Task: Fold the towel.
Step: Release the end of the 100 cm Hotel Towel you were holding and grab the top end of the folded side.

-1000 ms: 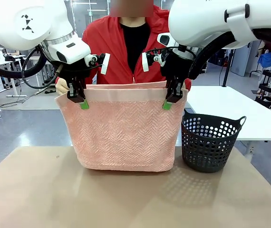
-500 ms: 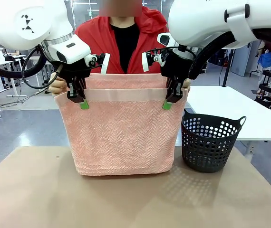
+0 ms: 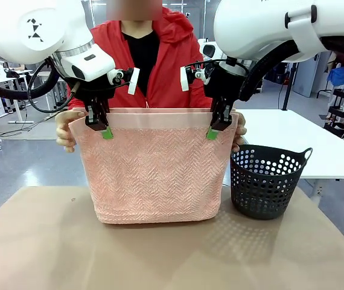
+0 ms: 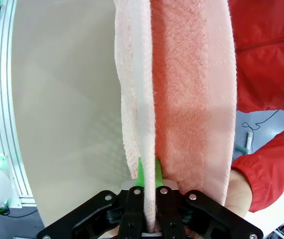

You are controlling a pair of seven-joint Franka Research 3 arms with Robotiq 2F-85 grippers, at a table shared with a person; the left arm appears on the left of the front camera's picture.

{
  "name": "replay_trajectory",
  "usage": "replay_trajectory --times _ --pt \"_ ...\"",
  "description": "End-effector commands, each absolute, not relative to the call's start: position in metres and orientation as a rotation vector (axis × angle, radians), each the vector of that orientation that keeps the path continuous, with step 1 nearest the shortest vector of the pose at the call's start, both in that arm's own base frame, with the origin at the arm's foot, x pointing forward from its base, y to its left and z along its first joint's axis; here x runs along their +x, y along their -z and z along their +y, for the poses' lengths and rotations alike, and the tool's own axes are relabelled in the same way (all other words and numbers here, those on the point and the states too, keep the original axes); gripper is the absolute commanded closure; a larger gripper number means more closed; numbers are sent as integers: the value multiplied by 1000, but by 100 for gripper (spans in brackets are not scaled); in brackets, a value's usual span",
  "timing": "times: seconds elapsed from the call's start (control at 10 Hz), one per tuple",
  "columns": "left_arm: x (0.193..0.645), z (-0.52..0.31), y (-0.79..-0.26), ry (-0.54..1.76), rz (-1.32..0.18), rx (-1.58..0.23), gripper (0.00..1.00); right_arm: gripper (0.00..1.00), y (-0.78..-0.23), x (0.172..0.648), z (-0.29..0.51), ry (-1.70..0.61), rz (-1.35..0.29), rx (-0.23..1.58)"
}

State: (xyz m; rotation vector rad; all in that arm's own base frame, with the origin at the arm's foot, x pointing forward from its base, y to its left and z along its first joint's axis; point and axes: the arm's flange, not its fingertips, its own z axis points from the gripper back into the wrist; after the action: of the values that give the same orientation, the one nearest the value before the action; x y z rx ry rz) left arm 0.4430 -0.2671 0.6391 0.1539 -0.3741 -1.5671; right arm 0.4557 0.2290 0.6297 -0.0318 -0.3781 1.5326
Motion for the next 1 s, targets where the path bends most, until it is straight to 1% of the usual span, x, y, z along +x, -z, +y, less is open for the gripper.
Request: replay_trajectory --times 0.0,0.8,0.9 --pt "445 -267 -642 1566 -378 154 100 100 -630 456 227 -1532 -375 -31" --pt "445 -267 -642 1566 -378 154 100 100 -630 456 227 -1532 -375 -31" --pt "443 -267 -639 1568 -375 154 59 62 -630 456 229 -1533 -378 -32"
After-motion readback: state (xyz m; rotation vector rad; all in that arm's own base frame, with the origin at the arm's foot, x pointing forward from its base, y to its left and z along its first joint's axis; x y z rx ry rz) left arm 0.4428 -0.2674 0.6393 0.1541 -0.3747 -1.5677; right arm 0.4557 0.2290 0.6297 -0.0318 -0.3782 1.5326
